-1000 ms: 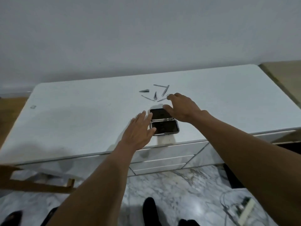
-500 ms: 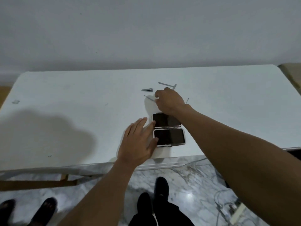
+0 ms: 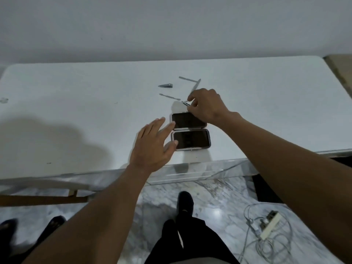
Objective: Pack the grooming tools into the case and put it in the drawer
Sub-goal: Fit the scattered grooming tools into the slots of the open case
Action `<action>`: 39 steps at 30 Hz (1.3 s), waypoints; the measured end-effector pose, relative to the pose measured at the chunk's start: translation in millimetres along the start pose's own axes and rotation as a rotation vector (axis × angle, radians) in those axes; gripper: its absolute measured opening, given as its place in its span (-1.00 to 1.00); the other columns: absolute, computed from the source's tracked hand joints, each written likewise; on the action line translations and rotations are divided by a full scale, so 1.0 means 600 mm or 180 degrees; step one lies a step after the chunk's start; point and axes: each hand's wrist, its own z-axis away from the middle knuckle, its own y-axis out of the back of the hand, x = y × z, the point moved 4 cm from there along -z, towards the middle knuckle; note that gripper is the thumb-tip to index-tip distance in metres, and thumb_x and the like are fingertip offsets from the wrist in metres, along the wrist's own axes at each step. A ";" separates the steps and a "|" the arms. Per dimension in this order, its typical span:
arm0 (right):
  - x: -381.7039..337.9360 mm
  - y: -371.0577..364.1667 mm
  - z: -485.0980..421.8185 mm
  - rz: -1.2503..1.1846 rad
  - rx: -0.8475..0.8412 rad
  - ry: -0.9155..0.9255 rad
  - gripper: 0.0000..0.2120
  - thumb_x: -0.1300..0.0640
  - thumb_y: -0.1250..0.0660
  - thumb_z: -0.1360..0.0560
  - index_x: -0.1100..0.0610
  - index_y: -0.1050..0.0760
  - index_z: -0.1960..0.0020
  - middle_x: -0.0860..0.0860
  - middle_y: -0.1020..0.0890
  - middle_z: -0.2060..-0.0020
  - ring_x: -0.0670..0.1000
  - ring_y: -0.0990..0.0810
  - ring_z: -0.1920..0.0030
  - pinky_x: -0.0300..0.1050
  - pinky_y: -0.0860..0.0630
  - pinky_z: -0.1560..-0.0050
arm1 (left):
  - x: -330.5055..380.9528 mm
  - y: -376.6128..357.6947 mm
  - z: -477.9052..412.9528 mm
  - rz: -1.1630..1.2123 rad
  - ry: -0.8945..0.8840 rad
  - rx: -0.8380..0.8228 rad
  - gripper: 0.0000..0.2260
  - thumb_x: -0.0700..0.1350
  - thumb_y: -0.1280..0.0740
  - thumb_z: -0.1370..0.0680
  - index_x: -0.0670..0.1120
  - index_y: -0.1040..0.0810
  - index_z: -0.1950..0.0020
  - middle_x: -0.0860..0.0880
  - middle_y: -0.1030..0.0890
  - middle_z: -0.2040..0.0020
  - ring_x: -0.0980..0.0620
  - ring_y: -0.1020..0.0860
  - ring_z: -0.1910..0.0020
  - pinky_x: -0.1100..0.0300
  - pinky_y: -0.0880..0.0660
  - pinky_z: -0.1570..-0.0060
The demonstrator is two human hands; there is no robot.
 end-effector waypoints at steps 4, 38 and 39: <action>0.018 0.005 0.085 0.0223 -0.0050 0.0163 -0.81 0.20 -0.33 -0.48 0.13 -0.65 -0.05 0.09 -0.71 0.01 0.16 -0.62 -0.04 -0.07 -0.51 -0.06 | -0.002 0.000 0.002 0.0013 -0.0011 -0.0029 -0.46 0.21 -0.06 -0.55 0.05 -0.30 -0.49 -0.09 -0.33 -0.49 -0.08 -0.25 -0.48 -0.04 -0.18 -0.43; 0.013 -0.052 0.138 0.0101 -0.0276 0.0636 -0.78 0.29 -0.35 -0.46 0.16 -0.68 -0.05 0.11 -0.70 -0.04 0.19 -0.62 -0.01 0.00 -0.55 -0.07 | -0.007 -0.010 0.002 -0.0101 -0.0044 0.0041 -0.49 0.14 -0.14 -0.59 0.06 -0.23 -0.53 -0.08 -0.28 -0.52 -0.06 -0.20 -0.50 0.00 -0.13 -0.45; 0.012 -0.052 0.138 0.0116 -0.0278 0.0648 -0.77 0.30 -0.34 -0.46 0.16 -0.68 -0.06 0.11 -0.70 -0.04 0.19 -0.62 0.00 0.00 -0.55 -0.07 | -0.007 -0.009 0.002 -0.0082 -0.0037 0.0046 -0.49 0.15 -0.14 -0.58 0.06 -0.23 -0.52 -0.07 -0.28 -0.52 -0.06 -0.21 -0.50 0.00 -0.13 -0.45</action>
